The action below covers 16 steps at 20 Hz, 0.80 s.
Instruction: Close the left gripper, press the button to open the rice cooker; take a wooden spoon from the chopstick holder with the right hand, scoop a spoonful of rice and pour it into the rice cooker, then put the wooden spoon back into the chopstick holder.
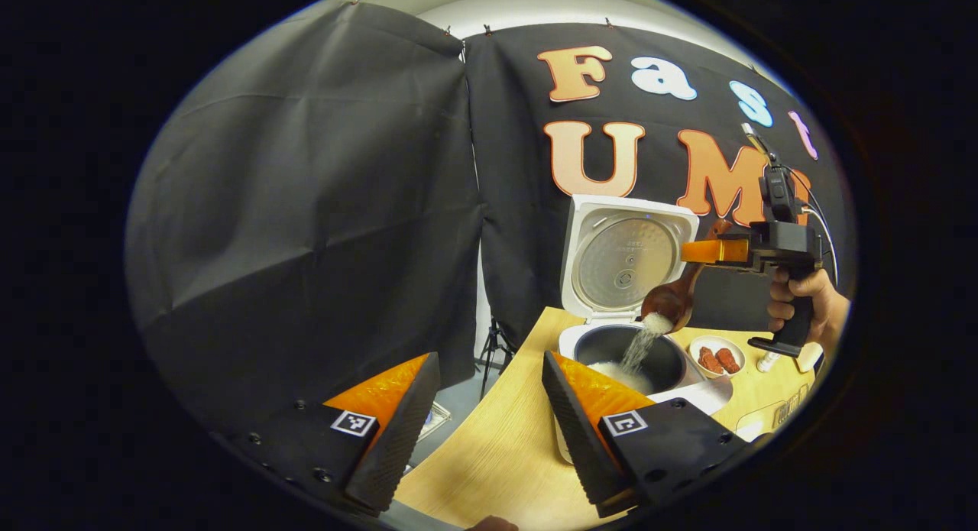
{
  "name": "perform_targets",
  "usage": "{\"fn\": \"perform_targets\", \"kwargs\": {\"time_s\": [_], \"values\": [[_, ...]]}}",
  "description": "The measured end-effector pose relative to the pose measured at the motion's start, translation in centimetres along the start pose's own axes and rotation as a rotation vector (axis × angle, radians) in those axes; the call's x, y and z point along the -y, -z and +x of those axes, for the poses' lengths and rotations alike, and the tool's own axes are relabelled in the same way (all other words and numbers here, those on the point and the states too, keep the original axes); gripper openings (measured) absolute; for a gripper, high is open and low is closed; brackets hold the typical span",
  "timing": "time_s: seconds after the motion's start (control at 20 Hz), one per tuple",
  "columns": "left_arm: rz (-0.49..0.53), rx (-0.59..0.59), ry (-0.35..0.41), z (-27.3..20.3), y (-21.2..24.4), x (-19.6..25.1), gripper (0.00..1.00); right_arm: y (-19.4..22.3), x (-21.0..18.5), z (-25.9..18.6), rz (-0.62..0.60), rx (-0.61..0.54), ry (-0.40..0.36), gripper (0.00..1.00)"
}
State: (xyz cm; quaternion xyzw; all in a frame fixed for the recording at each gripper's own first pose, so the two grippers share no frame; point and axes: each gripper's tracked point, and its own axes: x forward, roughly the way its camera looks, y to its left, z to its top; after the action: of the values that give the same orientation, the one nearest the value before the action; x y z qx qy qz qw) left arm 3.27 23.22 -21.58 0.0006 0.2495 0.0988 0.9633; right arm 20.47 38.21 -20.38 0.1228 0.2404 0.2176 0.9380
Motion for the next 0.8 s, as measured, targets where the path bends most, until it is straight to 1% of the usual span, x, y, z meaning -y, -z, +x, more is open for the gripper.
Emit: {"fn": "perform_targets", "kwargs": {"time_s": [0.15,0.35,0.55,0.65,0.8], "values": [[0.000,-0.001,-0.002,-0.2,-0.1,0.1,0.92,-0.5,-0.8,-0.5,-0.094,0.021,0.003,0.12],[0.001,0.004,-0.009,-0.5,-0.1,-0.2,0.92,-0.9,-1.6,-1.4,-0.185,0.067,-0.004,0.12],[0.013,0.010,-0.013,-1.0,-0.1,-0.1,0.92,-1.5,-2.7,-2.6,-0.279,0.102,-0.025,0.12],[0.022,0.011,-0.012,-1.3,-0.1,-0.1,0.92,-2.1,-3.5,-3.3,-0.354,0.140,-0.035,0.12],[0.022,0.011,-0.010,-1.7,0.0,0.2,0.92,-1.8,-4.4,-4.1,-0.426,0.159,-0.054,0.12]]}}
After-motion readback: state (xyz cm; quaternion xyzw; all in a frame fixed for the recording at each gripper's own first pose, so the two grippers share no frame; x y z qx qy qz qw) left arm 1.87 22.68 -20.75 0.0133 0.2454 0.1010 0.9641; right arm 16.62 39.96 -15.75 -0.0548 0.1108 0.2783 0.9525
